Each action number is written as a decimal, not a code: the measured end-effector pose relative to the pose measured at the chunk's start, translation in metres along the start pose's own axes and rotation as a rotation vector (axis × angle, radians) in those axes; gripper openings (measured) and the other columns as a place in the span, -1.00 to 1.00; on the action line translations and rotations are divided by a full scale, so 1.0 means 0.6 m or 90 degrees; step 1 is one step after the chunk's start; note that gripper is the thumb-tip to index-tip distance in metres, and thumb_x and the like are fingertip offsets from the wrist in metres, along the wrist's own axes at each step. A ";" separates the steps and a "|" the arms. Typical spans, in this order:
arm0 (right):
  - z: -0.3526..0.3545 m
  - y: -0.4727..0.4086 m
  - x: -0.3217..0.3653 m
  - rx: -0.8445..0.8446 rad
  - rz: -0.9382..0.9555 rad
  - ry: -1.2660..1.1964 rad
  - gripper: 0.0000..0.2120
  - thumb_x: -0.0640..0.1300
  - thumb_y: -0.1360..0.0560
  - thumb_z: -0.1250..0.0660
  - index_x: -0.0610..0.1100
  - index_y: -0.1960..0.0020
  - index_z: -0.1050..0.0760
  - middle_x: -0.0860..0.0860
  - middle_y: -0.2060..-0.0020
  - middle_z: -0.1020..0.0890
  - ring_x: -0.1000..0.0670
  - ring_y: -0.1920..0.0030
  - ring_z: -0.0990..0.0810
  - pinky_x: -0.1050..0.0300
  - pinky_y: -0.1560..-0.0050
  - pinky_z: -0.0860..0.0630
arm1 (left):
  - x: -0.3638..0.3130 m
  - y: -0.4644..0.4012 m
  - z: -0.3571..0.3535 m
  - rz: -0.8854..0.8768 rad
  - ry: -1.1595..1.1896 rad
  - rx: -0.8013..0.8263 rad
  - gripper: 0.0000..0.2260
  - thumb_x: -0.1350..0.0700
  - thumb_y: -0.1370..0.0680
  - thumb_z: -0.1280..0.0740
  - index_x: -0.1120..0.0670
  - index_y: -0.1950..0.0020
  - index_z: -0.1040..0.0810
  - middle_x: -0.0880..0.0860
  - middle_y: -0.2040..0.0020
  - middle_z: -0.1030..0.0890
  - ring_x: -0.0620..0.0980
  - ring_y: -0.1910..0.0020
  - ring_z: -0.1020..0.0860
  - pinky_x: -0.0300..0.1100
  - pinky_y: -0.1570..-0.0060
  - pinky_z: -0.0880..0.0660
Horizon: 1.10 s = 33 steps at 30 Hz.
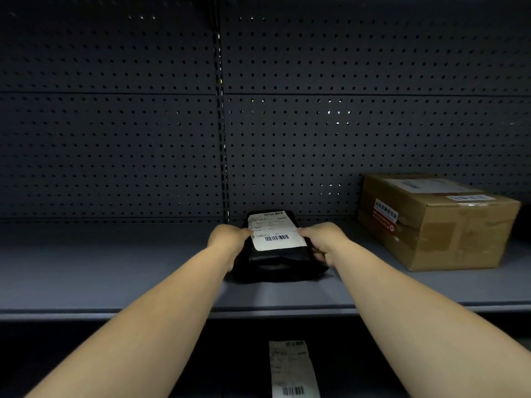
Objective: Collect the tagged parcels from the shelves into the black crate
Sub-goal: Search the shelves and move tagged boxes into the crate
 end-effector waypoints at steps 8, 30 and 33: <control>0.027 0.048 0.105 -0.244 0.406 0.624 -0.70 -0.04 -0.57 -0.16 -0.16 -0.16 -0.55 -0.13 -0.08 -0.59 -0.15 -0.10 -0.51 0.06 0.08 -0.41 | -0.112 0.064 -0.009 -0.411 -0.588 -0.179 -0.76 0.00 -0.56 -0.23 0.14 0.11 -0.55 0.08 0.10 -0.58 0.11 0.11 -0.54 -0.09 0.15 -0.45; 0.322 0.072 0.137 -0.407 0.545 0.694 -0.71 -0.05 -0.55 -0.18 -0.18 -0.12 -0.55 -0.11 -0.06 -0.59 -0.16 -0.11 -0.47 0.00 0.00 -0.40 | -0.281 0.176 -0.254 -0.542 -0.600 -0.187 -0.64 -0.12 -0.59 -0.15 0.14 0.05 -0.56 0.11 0.12 -0.59 0.09 0.19 -0.56 -0.14 0.30 -0.44; 0.388 0.059 0.134 -0.416 0.520 0.684 -0.70 -0.04 -0.56 -0.16 -0.17 -0.13 -0.55 -0.11 -0.06 -0.59 -0.16 -0.12 -0.47 -0.01 -0.02 -0.40 | -0.306 0.192 -0.296 -0.525 -0.571 -0.171 -0.63 -0.11 -0.60 -0.14 0.15 0.03 -0.57 0.12 0.14 -0.60 0.10 0.20 -0.57 -0.09 0.28 -0.53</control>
Point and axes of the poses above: each hand's wrist, its own y-axis away from the middle knuckle, its own z-axis out of the back of the hand, x = y × z, the point moved 8 cm from there along -y, towards the middle knuckle
